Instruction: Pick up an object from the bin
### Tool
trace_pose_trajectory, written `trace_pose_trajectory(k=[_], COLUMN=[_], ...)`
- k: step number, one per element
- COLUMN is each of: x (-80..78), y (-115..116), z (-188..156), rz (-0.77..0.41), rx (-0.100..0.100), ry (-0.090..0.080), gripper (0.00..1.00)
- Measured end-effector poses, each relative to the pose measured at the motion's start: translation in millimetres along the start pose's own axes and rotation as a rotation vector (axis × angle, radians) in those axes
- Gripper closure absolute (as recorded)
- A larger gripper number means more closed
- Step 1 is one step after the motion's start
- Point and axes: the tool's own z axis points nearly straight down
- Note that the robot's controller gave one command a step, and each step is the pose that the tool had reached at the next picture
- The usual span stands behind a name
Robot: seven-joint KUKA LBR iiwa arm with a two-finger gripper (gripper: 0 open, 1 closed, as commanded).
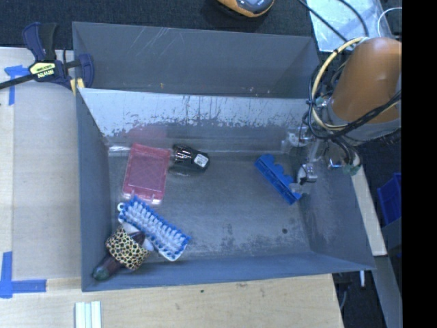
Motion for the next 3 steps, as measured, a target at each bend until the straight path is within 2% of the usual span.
trace_pose_trajectory(k=[1, 2, 3], x=[-1.7, -13.4, -2.5], y=[1, -34, -26], z=[-5, 89, 39], rz=[-0.004, 0.203, 0.398], rx=[0.001, -0.001, -0.001], ry=[-0.009, -0.005, -0.017], gripper=[0.0, 0.0, 0.0])
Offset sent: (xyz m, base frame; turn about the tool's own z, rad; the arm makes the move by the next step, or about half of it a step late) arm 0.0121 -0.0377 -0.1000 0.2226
